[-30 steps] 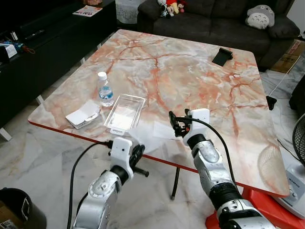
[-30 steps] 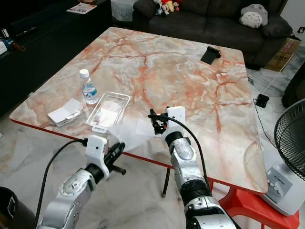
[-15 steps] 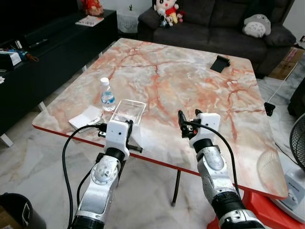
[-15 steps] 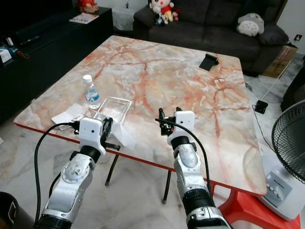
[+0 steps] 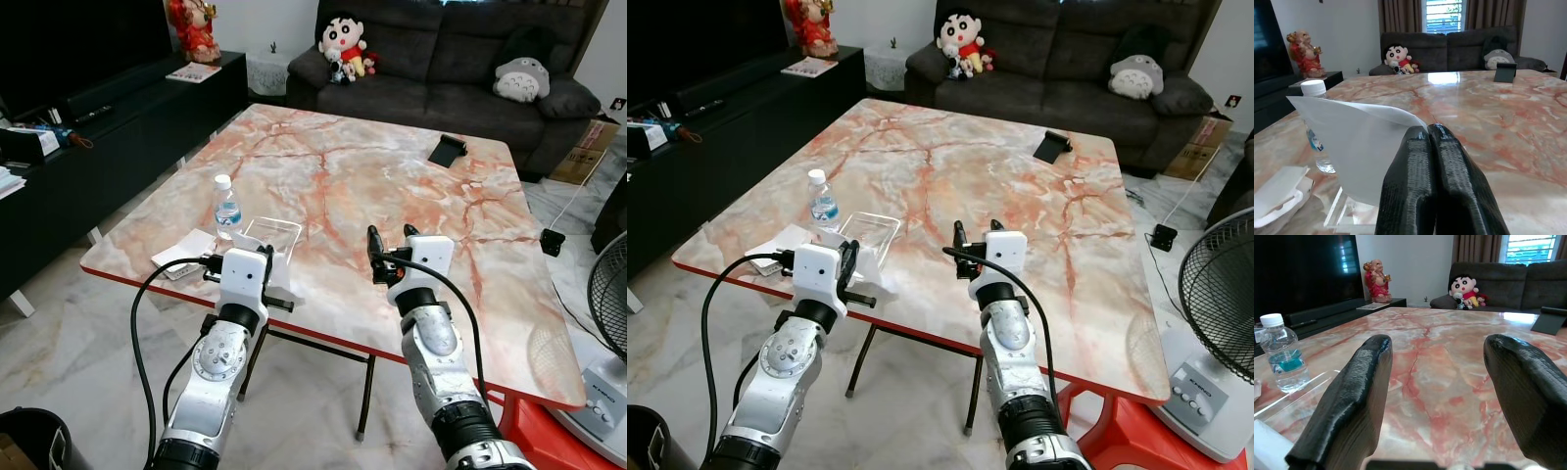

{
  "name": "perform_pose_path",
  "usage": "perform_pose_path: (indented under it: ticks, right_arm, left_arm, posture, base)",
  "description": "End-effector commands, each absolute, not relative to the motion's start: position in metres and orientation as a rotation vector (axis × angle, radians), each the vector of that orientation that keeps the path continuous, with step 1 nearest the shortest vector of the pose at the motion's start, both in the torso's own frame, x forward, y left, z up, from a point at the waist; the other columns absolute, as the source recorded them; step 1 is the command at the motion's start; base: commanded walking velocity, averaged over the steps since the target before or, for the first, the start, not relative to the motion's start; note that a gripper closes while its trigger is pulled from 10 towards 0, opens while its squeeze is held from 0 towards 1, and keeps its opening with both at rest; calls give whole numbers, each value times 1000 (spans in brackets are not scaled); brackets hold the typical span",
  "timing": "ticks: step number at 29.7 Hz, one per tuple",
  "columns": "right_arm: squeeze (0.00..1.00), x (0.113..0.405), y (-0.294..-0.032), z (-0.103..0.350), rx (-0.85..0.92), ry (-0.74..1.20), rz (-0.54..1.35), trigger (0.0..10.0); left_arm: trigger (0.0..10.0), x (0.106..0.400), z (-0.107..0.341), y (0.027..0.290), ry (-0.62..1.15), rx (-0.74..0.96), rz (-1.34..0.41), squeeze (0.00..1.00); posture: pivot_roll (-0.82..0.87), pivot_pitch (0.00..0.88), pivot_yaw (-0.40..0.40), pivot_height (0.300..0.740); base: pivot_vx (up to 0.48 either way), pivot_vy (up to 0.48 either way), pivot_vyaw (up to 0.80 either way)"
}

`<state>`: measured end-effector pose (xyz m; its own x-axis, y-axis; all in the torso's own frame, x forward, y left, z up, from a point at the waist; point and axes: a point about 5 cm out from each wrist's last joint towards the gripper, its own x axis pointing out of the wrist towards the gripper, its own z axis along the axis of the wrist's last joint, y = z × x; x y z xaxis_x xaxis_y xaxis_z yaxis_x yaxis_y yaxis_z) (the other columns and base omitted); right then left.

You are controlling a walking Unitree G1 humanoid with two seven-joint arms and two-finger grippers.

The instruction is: Picking trash to rubbish bin

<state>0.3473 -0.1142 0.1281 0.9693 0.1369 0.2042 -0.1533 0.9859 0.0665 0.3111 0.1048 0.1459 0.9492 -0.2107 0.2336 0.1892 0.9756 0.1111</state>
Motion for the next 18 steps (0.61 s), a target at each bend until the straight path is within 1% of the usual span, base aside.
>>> perform_pose_path:
  ticks: [1, 7, 10, 18]
  right_arm:
    - [0, 346, -116, 130, 72, -213, 136, 10000]
    - [0, 343, -116, 127, 76, -206, 137, 10000]
    - [0, 342, -121, 122, 72, -191, 122, 10000]
    - [0, 341, -124, 122, 65, -191, 119, 10000]
  left_arm:
    - [10000, 311, 144, 103, -244, 100, -204, 0]
    - [10000, 311, 142, 107, -242, 102, -195, 0]
    - [10000, 312, 140, 109, -240, 102, -185, 0]
    - [10000, 314, 139, 111, -236, 102, -179, 0]
  posture:
    - [-17, 0, -55, 740]
    - [-16, 0, -57, 740]
    - [-20, 0, -54, 740]
    - [-23, 0, -54, 740]
  base:
    - [0, 0, 0]
    - [0, 0, 0]
    - [0, 0, 0]
    - [0, 0, 0]
